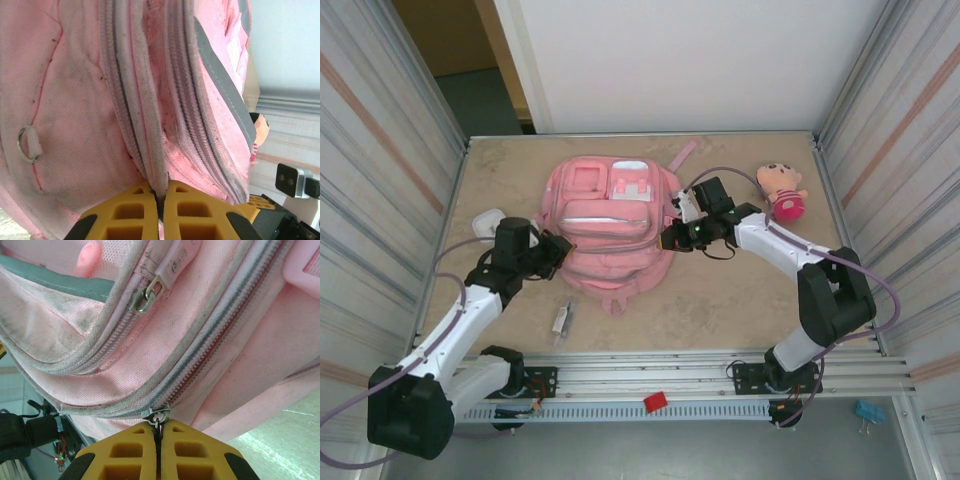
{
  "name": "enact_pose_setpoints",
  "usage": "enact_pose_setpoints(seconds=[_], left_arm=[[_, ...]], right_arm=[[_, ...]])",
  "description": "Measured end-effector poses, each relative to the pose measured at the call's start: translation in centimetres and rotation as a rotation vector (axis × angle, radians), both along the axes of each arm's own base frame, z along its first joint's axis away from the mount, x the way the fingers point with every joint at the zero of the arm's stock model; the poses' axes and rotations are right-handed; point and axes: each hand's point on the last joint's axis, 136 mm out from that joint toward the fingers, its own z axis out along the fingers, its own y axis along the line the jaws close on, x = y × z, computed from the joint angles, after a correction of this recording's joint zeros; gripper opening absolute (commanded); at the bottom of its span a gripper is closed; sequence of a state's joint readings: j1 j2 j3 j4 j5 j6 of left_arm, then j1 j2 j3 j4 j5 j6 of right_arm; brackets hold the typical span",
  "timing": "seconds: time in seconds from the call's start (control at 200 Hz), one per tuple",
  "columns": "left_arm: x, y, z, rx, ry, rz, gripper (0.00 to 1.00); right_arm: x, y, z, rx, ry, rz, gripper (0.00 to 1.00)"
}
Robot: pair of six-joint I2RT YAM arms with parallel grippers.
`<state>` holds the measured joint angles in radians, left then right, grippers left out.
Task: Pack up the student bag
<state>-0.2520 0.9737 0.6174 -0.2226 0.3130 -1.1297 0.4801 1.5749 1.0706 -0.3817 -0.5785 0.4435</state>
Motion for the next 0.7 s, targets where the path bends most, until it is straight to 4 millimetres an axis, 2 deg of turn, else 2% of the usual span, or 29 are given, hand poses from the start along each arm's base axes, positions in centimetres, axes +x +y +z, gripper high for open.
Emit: enact_pose_setpoints(seconds=[0.135, 0.225, 0.366, 0.451, 0.516, 0.586, 0.701], left_arm=[[0.2, 0.2, 1.8, 0.100, -0.068, -0.044, 0.51], [0.6, -0.3, 4.7, 0.208, -0.187, -0.107, 0.68], [0.4, -3.0, 10.0, 0.360, -0.416, -0.270, 0.70], [-0.3, -5.2, 11.7, 0.474, -0.548, -0.412, 0.67], [-1.0, -7.3, 11.8, 0.578, -0.636, -0.545, 0.67], [-2.1, -10.2, 10.7, 0.705, -0.730, -0.729, 0.68], [-3.8, -14.2, 6.6, 0.876, -0.811, -1.030, 0.74]], right_arm=[[-0.2, 0.1, 0.6, -0.016, -0.032, 0.002, 0.00], [-0.4, -0.1, 0.7, -0.033, -0.041, -0.002, 0.00], [-0.6, -0.1, 1.1, -0.038, -0.053, -0.003, 0.00], [-0.7, -0.1, 1.5, -0.035, -0.063, -0.003, 0.00], [-0.7, 0.0, 1.6, -0.035, -0.068, -0.001, 0.00], [-0.8, 0.1, 1.7, -0.037, -0.072, 0.001, 0.00], [-0.9, 0.2, 1.8, -0.038, -0.077, 0.005, 0.00]])
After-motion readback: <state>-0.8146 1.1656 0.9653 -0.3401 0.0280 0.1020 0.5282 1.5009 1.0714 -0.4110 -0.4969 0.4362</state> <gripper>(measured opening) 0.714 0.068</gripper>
